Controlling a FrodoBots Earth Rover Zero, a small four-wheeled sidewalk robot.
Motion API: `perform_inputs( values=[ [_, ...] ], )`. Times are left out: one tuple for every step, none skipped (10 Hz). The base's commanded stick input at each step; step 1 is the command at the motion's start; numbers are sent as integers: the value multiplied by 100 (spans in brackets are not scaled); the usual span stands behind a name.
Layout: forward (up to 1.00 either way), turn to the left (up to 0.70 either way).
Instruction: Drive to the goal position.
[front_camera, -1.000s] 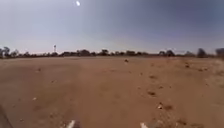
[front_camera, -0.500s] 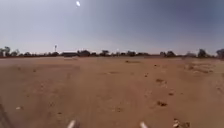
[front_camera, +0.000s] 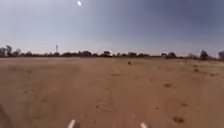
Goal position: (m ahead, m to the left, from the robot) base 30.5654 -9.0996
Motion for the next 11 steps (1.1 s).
perform_inputs(
  values=[
    [70,0],
    [70,0],
    [70,0],
    [70,0],
    [70,0],
    [70,0],
    [70,0],
    [70,0],
    [70,0],
    [70,0],
    [70,0]
  ],
)
